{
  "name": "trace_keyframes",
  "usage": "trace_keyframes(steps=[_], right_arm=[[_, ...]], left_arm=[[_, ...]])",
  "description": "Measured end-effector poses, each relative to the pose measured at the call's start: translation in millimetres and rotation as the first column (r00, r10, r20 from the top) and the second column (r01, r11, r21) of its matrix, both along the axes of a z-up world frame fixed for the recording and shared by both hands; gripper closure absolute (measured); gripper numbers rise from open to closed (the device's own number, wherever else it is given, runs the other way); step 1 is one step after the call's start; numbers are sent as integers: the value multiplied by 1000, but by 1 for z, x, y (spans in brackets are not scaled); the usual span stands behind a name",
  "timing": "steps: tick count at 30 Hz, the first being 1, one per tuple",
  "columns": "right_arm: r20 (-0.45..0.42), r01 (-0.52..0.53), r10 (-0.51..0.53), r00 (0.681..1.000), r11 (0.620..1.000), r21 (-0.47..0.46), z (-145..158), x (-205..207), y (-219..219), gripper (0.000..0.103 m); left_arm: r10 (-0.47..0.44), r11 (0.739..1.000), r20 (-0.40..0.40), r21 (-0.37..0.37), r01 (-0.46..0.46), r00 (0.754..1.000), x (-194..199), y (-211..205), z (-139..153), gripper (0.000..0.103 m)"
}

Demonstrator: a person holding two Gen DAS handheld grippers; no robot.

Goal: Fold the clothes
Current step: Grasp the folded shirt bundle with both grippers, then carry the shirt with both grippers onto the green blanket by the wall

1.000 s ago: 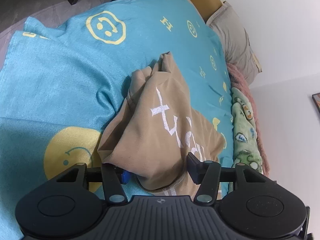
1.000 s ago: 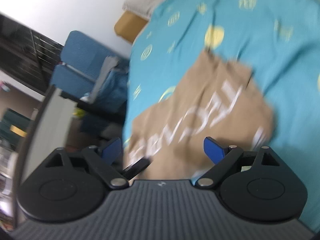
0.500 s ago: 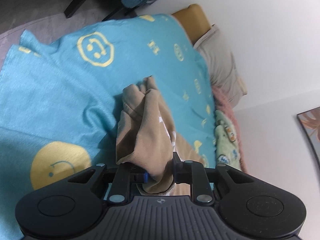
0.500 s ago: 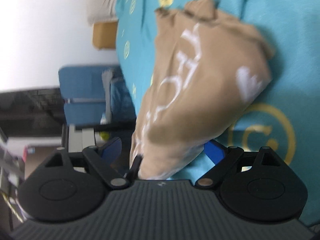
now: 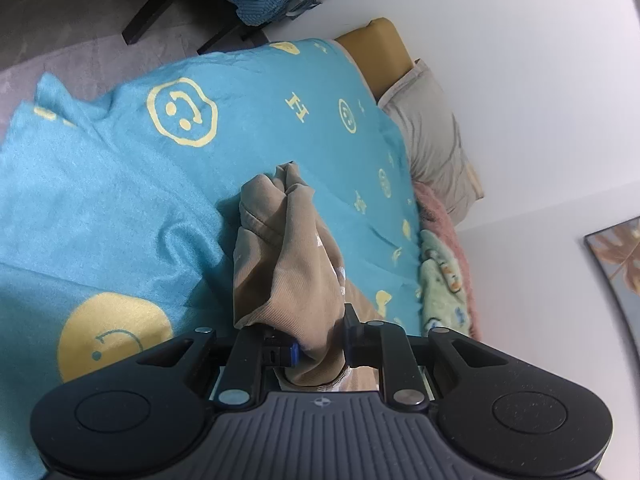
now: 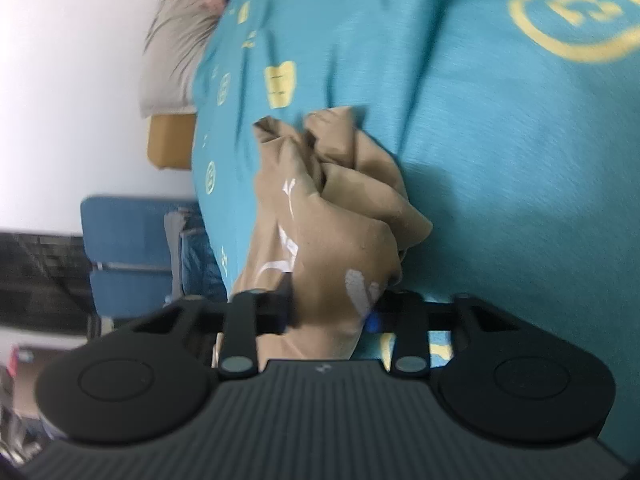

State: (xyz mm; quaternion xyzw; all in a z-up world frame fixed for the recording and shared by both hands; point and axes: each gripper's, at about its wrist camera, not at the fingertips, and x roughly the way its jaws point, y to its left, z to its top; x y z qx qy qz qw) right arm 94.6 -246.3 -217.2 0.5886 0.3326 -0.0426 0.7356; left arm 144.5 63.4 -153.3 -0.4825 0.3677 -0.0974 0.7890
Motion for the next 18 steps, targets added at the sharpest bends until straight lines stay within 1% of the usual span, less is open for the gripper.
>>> trace_keyframes(steps=[1,3,6,9,10,14,18], right_arm=[[12,-11,12,1000,999,-31,5,0,0,80],[49,-4,7,999,999,-48,18,-5,-1,81],[111,5,-1,994,999,-34,39,-17,-8,81],[161,10,-11,987,1000,5,64,-43,-25,81],[178,16,-17,984,1000,11,73,-54,-31,81],[209,40,-38,977,999,-3,103,-88,-61,81],[199,68,-64,978,998,-15,119,-102,-111,81]], left_arm=[[-2,1000,4,9,2,1000,-1,0,4,84],[-6,1000,11,21,6,1000,-3,-1,14,84],[-14,1000,10,-26,14,1000,-13,1,36,84],[-52,995,18,-80,53,998,-26,-4,63,84],[-72,993,21,-92,73,997,-29,-10,72,84],[-172,982,4,-79,172,985,-31,-58,96,84],[-271,961,-15,-69,269,962,-32,-105,119,84]])
